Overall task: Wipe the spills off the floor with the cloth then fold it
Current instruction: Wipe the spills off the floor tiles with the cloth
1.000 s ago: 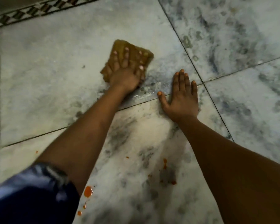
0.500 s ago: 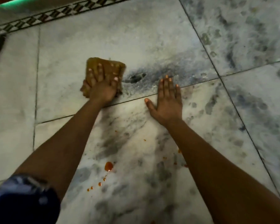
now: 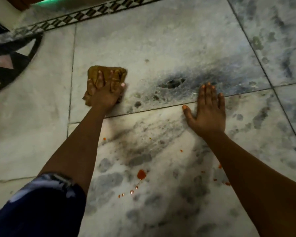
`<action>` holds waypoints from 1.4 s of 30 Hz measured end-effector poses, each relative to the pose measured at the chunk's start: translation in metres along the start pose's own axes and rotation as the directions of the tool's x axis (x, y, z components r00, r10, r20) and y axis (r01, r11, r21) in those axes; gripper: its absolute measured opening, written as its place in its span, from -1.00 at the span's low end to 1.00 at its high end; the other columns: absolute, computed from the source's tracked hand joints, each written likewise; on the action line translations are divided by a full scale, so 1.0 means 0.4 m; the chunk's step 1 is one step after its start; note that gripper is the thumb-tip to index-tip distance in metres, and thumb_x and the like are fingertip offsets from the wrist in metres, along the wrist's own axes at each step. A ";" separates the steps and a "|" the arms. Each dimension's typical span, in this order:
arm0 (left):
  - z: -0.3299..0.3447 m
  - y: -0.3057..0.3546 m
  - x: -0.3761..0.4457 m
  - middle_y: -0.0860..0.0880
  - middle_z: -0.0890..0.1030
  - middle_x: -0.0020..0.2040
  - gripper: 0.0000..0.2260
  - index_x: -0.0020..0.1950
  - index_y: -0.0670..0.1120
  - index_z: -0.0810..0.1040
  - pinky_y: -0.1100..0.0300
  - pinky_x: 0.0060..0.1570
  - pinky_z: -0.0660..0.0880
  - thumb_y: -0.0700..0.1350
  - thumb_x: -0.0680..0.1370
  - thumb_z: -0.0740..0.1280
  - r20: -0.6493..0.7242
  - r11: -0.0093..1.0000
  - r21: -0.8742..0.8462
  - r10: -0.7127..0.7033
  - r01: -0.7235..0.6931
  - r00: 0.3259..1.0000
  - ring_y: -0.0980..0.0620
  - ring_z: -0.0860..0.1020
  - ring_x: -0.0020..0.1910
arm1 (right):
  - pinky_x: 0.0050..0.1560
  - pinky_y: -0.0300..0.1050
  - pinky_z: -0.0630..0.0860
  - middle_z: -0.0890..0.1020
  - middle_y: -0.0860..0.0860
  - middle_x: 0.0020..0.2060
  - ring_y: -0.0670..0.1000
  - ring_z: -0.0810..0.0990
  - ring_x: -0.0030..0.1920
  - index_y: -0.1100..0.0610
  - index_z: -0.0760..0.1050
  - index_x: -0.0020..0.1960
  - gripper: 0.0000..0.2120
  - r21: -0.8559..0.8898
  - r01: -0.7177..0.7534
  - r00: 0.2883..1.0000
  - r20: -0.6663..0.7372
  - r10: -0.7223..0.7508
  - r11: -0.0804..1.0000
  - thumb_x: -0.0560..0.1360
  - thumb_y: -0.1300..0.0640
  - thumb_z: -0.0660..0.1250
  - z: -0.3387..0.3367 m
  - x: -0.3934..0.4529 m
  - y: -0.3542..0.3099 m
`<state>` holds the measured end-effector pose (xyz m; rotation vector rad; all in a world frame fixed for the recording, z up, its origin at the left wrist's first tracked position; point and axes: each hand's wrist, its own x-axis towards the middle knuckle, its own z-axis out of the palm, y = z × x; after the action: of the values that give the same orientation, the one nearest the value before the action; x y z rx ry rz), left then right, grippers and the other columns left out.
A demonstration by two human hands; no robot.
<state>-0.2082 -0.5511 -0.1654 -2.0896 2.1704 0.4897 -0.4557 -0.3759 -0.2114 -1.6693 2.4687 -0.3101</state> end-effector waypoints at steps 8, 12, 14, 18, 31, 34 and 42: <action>-0.029 -0.080 -0.134 -0.13 0.23 0.50 -0.52 0.48 0.09 0.22 0.04 0.34 0.22 0.08 0.57 0.19 0.010 0.972 0.088 0.216 -0.216 0.976 -0.17 0.23 0.44 | 0.46 0.01 -0.20 -0.04 0.14 0.53 0.09 -0.10 0.53 0.22 -0.08 0.53 -0.06 -0.007 -0.006 0.994 0.105 0.007 1.000 0.35 -0.38 -0.27 -0.014 0.000 0.008; -0.113 -0.120 -0.148 -0.10 0.44 0.37 -0.50 0.41 0.07 0.38 0.16 0.22 0.35 -0.15 0.49 0.36 0.069 0.959 -0.252 0.154 -0.132 0.986 -0.14 0.41 0.31 | 0.48 -0.01 -0.19 -0.10 0.13 0.53 0.06 -0.16 0.52 0.22 -0.12 0.53 -0.29 0.163 -0.100 0.956 0.291 0.049 0.982 0.58 -0.22 -0.03 -0.073 0.003 -0.015; -0.151 -0.142 -0.197 -0.07 0.50 0.32 -0.51 0.38 0.00 0.43 0.23 0.22 0.36 -0.26 0.47 0.38 0.032 0.865 -0.492 0.133 -0.100 0.991 -0.07 0.44 0.30 | 0.48 -0.03 -0.15 -0.05 0.14 0.53 0.06 -0.11 0.53 0.24 -0.07 0.52 -0.37 0.236 -0.086 0.967 0.253 0.024 0.968 0.62 -0.10 0.01 -0.113 -0.019 -0.050; -0.204 -0.200 -0.346 -0.08 0.57 0.21 -0.52 0.35 0.03 0.46 0.22 0.07 0.43 -0.27 0.47 0.37 -0.026 0.765 -0.637 0.100 -0.094 0.995 -0.04 0.54 0.15 | 0.46 -0.08 -0.14 -0.03 0.14 0.53 0.06 -0.07 0.53 0.23 -0.04 0.52 -0.38 0.258 0.082 0.976 0.173 -0.129 0.963 0.61 -0.08 0.03 -0.160 -0.123 -0.137; -0.102 -0.280 -0.591 -0.13 0.61 0.15 -0.53 0.39 0.20 0.36 0.06 0.00 0.52 -0.06 0.50 0.30 -0.220 0.882 -0.470 -0.163 0.042 0.962 -0.19 0.56 0.09 | 0.45 -0.02 -0.27 -0.20 0.12 0.52 0.05 -0.23 0.52 0.19 -0.26 0.52 -0.03 0.016 0.223 0.928 0.303 -0.217 0.975 0.24 -0.34 -0.45 -0.106 -0.388 -0.179; -0.037 -0.277 -0.584 -0.17 0.55 0.22 -0.53 0.46 0.15 0.24 0.01 0.01 0.46 0.03 0.56 0.21 -0.276 0.918 -0.397 -0.136 0.017 0.952 -0.23 0.52 0.14 | 0.45 0.02 -0.28 -0.22 0.15 0.51 0.09 -0.24 0.51 0.18 -0.28 0.52 -0.05 -0.041 0.223 0.922 0.334 -0.197 0.974 0.26 -0.35 -0.42 -0.076 -0.400 -0.160; 0.071 -0.238 -0.470 0.03 -0.22 0.55 -0.45 0.51 0.22 -0.10 -0.20 0.42 -0.24 0.27 0.57 -0.01 0.031 0.986 -0.152 -0.064 0.068 0.997 -0.17 -0.25 0.51 | 0.43 -0.01 -0.30 -0.12 0.17 0.52 0.14 -0.15 0.52 0.16 -0.13 0.53 -0.03 0.000 0.239 0.941 0.246 -0.232 0.971 0.32 -0.45 -0.36 -0.020 -0.401 -0.124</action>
<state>-0.1075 -0.3641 -0.1548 -2.2104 2.1029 0.6938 -0.3535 -0.2440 -0.1904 -1.8920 2.1113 -0.0859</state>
